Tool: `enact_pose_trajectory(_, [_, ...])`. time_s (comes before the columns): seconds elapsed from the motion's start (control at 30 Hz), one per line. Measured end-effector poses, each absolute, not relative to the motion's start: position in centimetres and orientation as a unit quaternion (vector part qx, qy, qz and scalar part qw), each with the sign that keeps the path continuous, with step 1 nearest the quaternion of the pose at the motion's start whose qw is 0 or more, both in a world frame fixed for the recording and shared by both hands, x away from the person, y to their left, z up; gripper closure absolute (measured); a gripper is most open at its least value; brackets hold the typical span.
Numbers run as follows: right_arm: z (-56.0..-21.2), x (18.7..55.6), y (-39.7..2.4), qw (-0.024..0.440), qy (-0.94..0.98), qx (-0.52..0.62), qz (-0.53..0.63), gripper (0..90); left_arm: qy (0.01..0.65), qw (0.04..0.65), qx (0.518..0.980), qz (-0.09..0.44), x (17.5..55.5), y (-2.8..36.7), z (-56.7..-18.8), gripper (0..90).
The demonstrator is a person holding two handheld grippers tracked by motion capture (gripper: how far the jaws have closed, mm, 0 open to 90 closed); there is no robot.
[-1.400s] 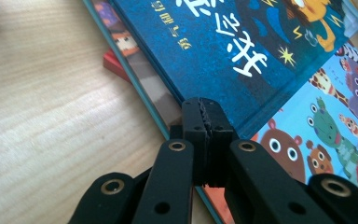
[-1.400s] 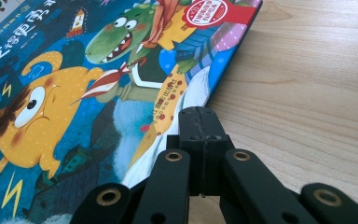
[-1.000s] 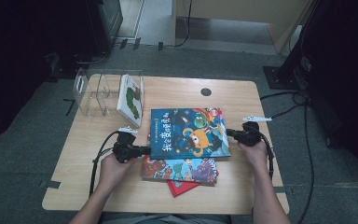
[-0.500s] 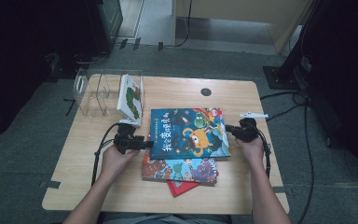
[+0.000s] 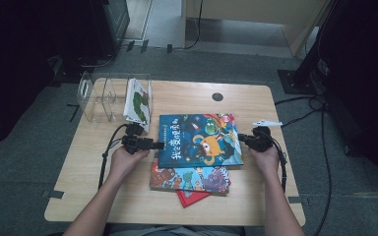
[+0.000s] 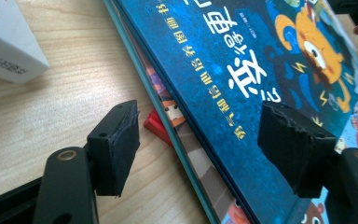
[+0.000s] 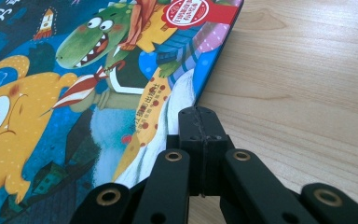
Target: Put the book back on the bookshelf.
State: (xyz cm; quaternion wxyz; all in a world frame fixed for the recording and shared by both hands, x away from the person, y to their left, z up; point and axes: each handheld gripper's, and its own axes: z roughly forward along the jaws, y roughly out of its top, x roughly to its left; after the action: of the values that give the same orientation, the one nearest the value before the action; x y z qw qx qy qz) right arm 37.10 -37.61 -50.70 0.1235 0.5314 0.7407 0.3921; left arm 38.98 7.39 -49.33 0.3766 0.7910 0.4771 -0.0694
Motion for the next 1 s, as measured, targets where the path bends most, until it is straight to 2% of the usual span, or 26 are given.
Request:
enact_pose_trajectory(0.63, [-50.8, 37.0, -37.1, 0.11, 0.745, 0.523, 0.4, 90.0, 0.48, 0.353, 0.8, -0.074, 39.7, 6.0, -49.3, 30.1])
enact_pose_trajectory(1.0, [-50.7, 36.7, -36.5, 0.106, 0.753, 0.516, 0.394, 90.0, 0.493, 0.33, 0.802, -0.068, 39.9, 5.6, -49.0, 34.3])
